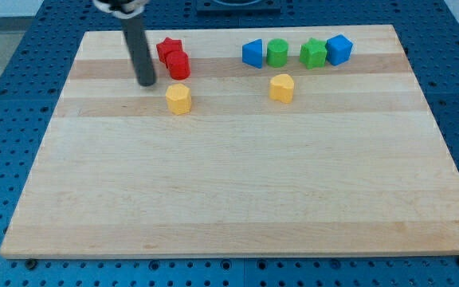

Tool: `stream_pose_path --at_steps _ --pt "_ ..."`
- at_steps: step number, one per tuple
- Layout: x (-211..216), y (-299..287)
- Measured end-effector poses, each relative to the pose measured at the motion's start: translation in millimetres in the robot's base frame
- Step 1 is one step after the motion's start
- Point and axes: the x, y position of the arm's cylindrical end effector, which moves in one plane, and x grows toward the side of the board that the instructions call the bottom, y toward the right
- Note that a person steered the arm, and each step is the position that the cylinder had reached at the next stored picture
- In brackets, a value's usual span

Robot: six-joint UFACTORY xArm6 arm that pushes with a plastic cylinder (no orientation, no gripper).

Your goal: Touch the yellow hexagon with your arm

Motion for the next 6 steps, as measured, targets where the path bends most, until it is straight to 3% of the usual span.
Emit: stream_pose_path --at_steps 2,6 --pt "19 4" --pt "57 225"
